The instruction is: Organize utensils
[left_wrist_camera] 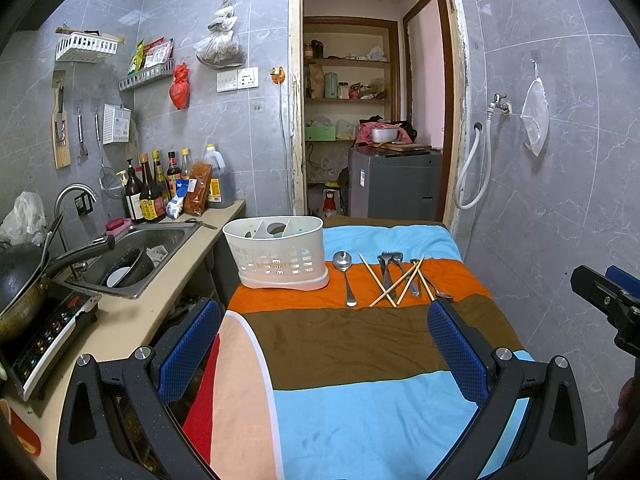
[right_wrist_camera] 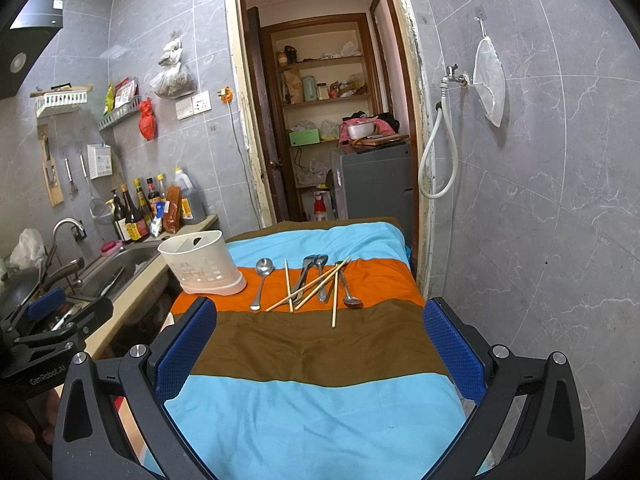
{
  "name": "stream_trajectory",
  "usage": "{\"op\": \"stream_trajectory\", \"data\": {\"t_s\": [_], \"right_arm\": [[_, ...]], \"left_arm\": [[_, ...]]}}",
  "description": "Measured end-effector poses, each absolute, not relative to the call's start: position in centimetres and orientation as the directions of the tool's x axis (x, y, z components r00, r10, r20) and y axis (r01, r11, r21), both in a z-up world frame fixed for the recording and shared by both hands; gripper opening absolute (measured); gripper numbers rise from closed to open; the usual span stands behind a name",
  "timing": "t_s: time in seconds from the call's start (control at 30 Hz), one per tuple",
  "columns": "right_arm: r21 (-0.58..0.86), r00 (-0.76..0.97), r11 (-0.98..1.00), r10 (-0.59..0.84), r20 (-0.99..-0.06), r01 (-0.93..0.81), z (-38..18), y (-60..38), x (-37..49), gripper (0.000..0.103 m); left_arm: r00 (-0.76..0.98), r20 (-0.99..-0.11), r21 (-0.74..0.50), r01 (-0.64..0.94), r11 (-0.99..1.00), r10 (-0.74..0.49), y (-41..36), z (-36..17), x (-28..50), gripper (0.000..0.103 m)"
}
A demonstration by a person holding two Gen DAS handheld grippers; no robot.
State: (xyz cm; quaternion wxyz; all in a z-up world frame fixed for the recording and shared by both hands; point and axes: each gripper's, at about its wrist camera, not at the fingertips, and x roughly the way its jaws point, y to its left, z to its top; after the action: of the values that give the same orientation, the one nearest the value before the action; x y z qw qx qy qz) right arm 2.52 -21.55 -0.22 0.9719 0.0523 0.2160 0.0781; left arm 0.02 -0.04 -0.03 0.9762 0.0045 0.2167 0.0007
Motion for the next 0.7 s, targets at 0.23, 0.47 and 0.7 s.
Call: {"op": "stream_trajectory", "data": {"t_s": [0.23,0.47,0.7], "right_arm": [[0.136,0.894,0.982,0.175,-0.412,-0.129,-0.21,-21.56,2.52,0.103],[0.137,0.894,0.982,0.175,-0.412,-0.130,-0.22,-21.57,2.53,0.103],[0.137,0.894,0.982,0.176,-0.412,-0.130,-0.29,-21.54,2.53,0.103]], "left_arm": [[0.905,-0.425,0.008,0.003,1.000,0.001,0.01,0.01,0.03,0.102],[0.905,-0.426,0.008,0.002,1.000,0.002,-0.01,0.00,0.00,0.102],[0.905,-0.426,0.009,0.002,1.000,0.002,0.08,0.00,0.12,0.102]]}}
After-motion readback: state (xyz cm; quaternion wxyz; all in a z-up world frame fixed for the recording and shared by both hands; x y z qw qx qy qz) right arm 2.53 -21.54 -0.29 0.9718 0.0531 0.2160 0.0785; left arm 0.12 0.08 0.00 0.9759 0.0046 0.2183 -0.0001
